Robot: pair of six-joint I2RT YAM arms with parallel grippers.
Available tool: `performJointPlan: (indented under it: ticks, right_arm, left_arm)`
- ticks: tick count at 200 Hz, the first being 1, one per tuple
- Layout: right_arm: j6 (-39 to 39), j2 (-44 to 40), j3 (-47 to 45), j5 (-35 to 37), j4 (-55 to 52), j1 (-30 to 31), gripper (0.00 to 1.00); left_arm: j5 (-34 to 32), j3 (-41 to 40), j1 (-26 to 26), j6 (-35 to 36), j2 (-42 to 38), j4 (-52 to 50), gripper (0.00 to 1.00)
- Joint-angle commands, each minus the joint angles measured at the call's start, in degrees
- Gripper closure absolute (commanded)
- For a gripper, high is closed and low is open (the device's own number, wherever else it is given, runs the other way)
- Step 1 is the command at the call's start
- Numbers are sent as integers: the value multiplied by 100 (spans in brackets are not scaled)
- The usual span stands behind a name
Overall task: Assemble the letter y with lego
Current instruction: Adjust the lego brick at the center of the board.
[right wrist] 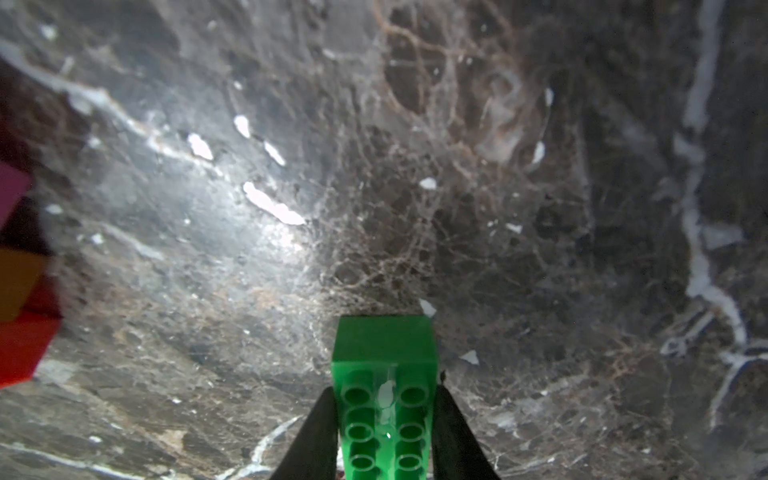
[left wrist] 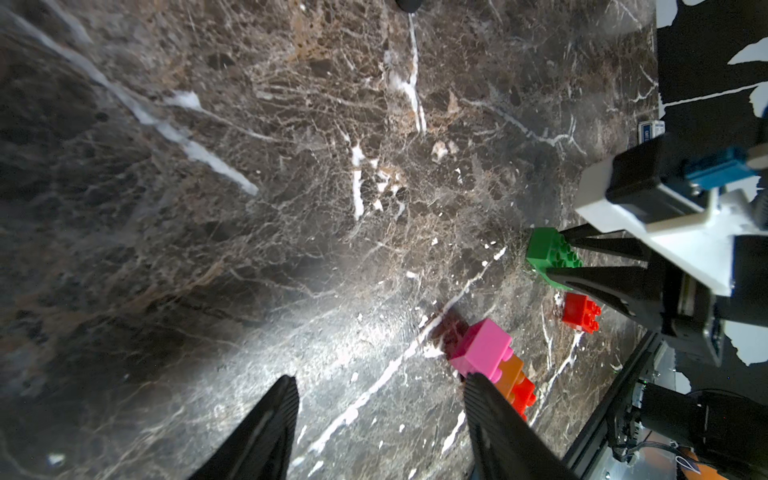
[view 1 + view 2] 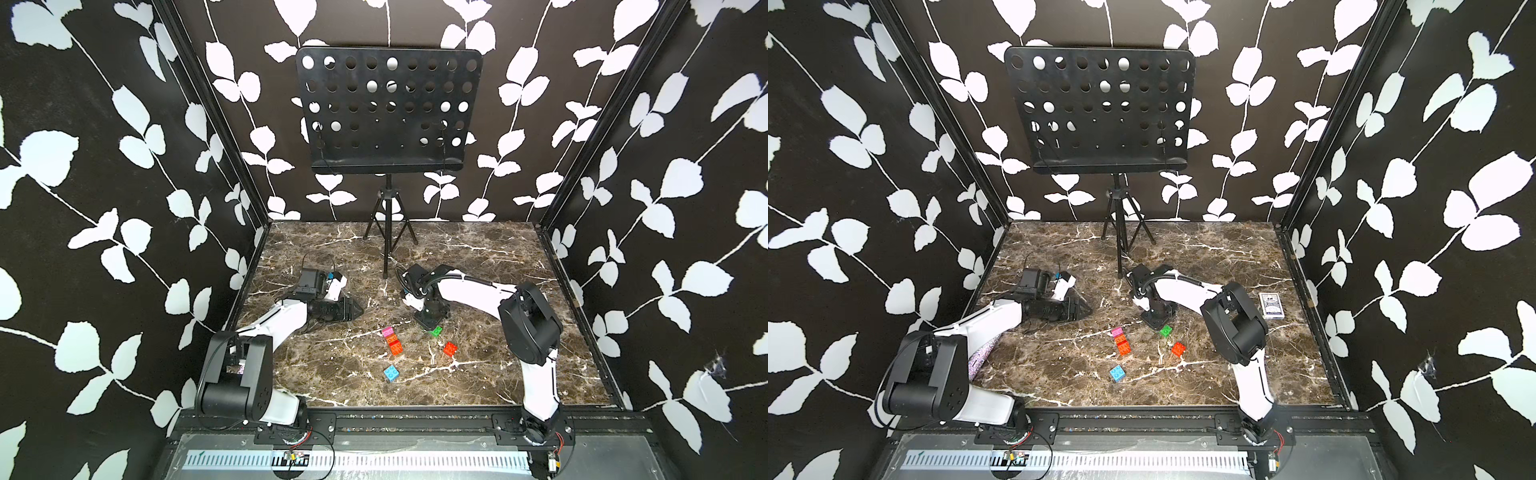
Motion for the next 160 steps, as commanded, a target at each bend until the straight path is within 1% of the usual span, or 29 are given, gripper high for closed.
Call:
performJointPlan:
  ticks: [1,29,56,76,79,88,104,119,135,160]
  right_arm:
    - [-676,-179,-151,-71,-44,36,70]
    - [-1783,-480,-486,-312,178,134,71]
    - [-2885,-691,-860,-358,463,324,70]
    - [-3484,-751,-897,-368,532,458,69]
    - [-3563,-765,-1049,-380,533,479,68]
    - [-3778,-792,-1117,-394,579,557,68]
    - [-3994,-833,-1168,-444,648,655,65]
    - [-3994,-869,-1121,-430,664,702,61]
    - [-3968,-981,-1081,-412,664,734,51]
    - [-3968,-1282,-1033,-392,681,865,50]
  left_arm:
    - [-69,44,-20,141,-201,-125,34]
    - [-109,33,-12,197,-251,-150,33]
    - [-134,15,-14,263,-324,-161,33]
    - [-148,-9,18,291,-342,-156,33]
    - [-148,-13,24,291,-341,-148,33]
    - [-161,-26,50,300,-342,-146,33]
    - [-166,-48,72,308,-342,-129,33]
    - [-175,-62,111,298,-347,-121,33]
    - [-179,-71,167,299,-377,-129,33]
    - [-187,-80,304,283,-451,-121,32]
